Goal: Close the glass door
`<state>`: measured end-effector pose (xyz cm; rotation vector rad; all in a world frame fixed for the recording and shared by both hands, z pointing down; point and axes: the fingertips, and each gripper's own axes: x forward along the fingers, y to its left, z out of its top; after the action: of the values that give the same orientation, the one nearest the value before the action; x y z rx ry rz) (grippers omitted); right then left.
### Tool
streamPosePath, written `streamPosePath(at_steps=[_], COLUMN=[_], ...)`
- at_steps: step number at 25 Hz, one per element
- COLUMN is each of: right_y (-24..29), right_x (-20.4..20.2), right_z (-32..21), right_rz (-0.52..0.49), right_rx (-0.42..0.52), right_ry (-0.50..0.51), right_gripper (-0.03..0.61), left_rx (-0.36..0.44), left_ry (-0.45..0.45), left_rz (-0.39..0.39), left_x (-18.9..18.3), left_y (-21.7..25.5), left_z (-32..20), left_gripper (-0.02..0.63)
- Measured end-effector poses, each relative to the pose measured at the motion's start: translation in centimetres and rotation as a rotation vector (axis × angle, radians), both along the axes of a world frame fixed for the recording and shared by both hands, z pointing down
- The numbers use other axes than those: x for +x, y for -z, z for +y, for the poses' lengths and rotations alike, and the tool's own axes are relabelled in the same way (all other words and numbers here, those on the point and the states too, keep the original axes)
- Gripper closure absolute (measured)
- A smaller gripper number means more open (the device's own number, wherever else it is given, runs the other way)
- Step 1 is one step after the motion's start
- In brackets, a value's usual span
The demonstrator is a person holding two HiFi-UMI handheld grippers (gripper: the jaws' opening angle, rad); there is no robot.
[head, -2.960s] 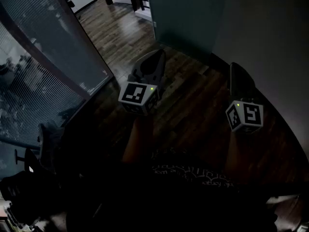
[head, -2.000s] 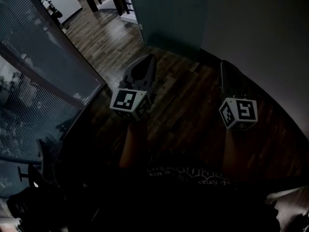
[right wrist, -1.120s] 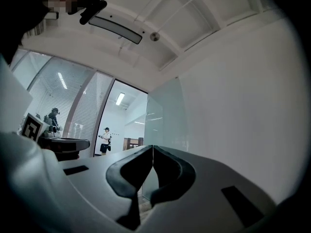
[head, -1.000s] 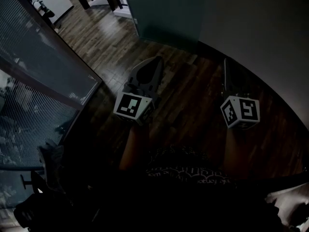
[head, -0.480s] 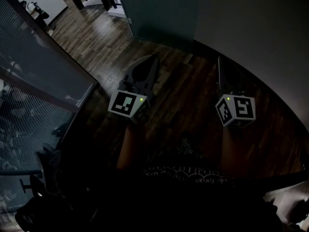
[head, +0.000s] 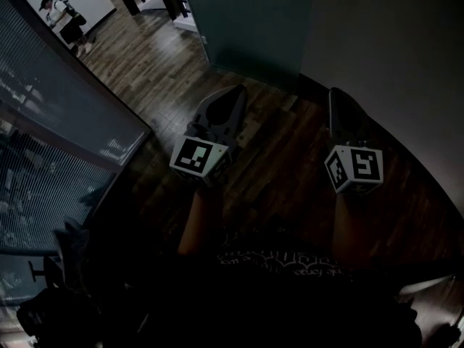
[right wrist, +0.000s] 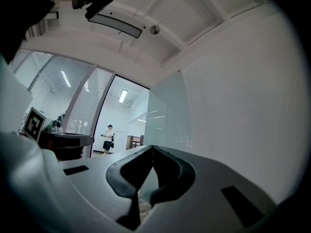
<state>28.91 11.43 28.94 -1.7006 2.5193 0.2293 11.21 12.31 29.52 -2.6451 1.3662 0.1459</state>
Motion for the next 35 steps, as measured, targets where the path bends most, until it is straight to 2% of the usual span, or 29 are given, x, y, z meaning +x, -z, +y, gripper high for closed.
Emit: streamPosePath(at_steps=[9,19,35], right_y=[0.2,-1.2,0.3], right_x=[2.4,4.0,3.2], right_z=[-5.5,-11.0,-25.5], right_rz=[0.013,0.0,0.009], right_rx=[0.002,-0.021,-0.009], right_ry=[0.024,0.0,-0.055], right_gripper=[0.575,0.575,0.575], left_rx=[-0.002,-0.014,0.007], left_ry=[0.042,0.034,-0.013], left_rz=[0.003,-0.003,0.02], left_x=[2.1,3.5,2.0], left_y=[0.1,-0.7,0.8], left_z=[-5.1,-10.6,-26.4], left_gripper=[0.612,0.612,0.612])
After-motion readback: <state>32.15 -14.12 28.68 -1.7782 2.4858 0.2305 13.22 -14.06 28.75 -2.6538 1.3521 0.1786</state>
